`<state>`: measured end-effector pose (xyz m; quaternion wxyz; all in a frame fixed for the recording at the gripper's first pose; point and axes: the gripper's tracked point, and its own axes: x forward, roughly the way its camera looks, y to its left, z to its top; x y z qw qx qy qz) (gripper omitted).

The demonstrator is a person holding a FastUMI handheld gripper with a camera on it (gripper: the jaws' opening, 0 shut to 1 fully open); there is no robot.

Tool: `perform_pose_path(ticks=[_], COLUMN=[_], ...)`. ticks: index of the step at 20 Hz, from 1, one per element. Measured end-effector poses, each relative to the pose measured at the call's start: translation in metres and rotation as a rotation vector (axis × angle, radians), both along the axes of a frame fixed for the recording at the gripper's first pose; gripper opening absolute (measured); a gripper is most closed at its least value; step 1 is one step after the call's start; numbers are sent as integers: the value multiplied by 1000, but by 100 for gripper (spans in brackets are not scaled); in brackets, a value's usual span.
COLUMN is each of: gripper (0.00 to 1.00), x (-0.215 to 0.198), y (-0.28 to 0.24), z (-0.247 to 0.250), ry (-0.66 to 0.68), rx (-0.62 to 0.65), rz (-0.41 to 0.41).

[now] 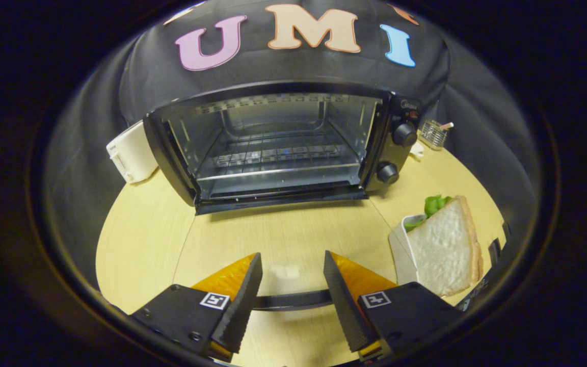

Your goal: Open the toaster oven, put the food inside, and close the toaster oven door.

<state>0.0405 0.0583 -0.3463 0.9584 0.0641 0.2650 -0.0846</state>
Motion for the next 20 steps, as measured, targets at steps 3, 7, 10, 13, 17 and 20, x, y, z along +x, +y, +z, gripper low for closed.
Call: perform_pose_path(ticks=[3, 7, 10, 13, 17, 20], gripper=[79, 79, 79, 78, 78, 83], x=[5, 9, 12, 12, 7, -5], y=[-3, -3, -5, -6, -19, -43], z=[-2, -3, -3, 0, 6, 25], ry=[-26, -43, -51, -40, 1, -23], rx=[8, 7, 10, 21, 21, -10], rz=[4, 23, 35, 44, 43, 36])
